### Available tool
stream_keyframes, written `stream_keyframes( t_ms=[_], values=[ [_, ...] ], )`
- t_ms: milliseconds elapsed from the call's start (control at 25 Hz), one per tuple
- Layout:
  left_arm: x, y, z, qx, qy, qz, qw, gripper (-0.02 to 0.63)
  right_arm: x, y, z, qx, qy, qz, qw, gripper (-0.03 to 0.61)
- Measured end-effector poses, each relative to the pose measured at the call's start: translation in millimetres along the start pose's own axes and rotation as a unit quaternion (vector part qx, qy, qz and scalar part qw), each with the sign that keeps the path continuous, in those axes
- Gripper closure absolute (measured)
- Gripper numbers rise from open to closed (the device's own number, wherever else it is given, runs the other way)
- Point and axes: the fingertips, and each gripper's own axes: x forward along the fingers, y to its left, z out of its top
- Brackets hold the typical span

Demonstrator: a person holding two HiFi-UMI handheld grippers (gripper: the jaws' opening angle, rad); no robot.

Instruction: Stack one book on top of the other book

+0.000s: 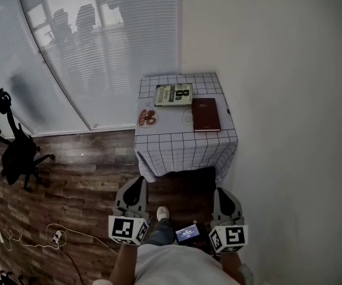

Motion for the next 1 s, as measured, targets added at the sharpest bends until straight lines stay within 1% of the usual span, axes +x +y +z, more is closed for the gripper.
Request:
stream_keyframes(
  t_ms=[240,560,760,880,1000],
  values=[
    [37.8,19.8,-6.9,0.001,0.01,-0.007,0.9999,0.604,39.5,-10.8,1.6,-0.008,0.007,-0.012,1.0,0.572],
    [98.6,57.9,-9.6,-0.004,0.018,-0.02,0.9996,0.604,105.3,-16.7,11.0,-0.015,0.018,-0.025,0.999,0.572],
    [129.5,81.3,-13.4,0.0,0.024,-0.026,0.9994,0.604,143.0,-12.7,9.2,-0.01,0.024,-0.021,0.999,0.572],
    [144.4,95.6,-16.9,-0.005,0.026,-0.03,0.9992,0.604,161.6,-9.6,7.8,-0.004,0.026,-0.021,0.999,0.572],
    [156.2,108.0,-20.6,-0.007,0.028,-0.035,0.999,0.604,175.6,-7.2,5.2,0.002,0.032,-0.03,0.999,0.572]
  ],
)
